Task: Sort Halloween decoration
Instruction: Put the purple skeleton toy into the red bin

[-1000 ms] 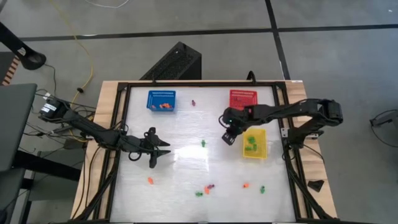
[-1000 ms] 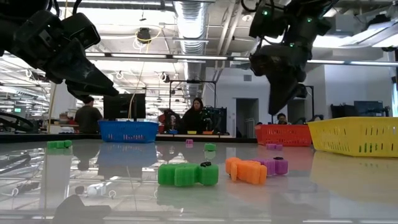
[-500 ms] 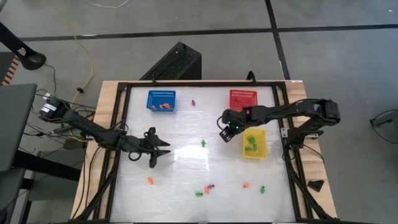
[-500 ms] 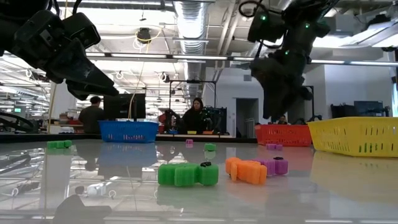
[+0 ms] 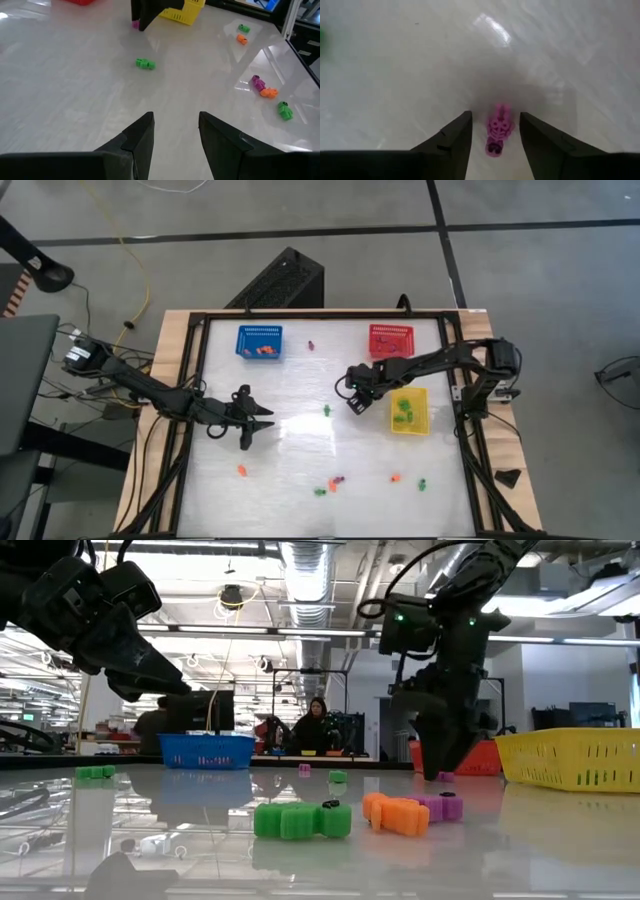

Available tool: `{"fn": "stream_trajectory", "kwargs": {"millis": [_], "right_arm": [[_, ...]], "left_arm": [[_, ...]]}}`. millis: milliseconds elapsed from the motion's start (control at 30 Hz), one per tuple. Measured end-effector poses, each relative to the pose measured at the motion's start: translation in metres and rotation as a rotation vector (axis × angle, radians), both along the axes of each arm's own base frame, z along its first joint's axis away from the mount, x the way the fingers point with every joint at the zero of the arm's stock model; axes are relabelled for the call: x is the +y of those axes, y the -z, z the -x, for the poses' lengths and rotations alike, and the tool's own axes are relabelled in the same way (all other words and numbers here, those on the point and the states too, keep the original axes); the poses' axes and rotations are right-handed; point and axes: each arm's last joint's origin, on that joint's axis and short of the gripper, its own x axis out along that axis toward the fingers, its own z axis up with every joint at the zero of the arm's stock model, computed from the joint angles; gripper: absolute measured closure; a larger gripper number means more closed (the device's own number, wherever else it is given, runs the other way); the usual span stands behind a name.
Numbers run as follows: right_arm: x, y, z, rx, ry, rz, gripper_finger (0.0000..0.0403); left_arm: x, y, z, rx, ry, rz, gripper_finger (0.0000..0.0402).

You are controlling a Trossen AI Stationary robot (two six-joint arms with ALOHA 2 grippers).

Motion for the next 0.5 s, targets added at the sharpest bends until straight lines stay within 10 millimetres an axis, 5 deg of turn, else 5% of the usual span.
{"fn": "stream_trajectory", "kwargs": {"millis": [200,500], "right_arm": [[0.0,0.009,-0.001,0.039,-0.011,-0.002,0.0265],[0.0,-0.025,0.008,-0.073,-0.051,0.035,0.0379]], "left_arm": [[0.0,0.0,0.0,0.005,0.0,-0.002,0.0258],[0.0,0.001,0.0,0.006,0.0,-0.003,0.0258]]}}
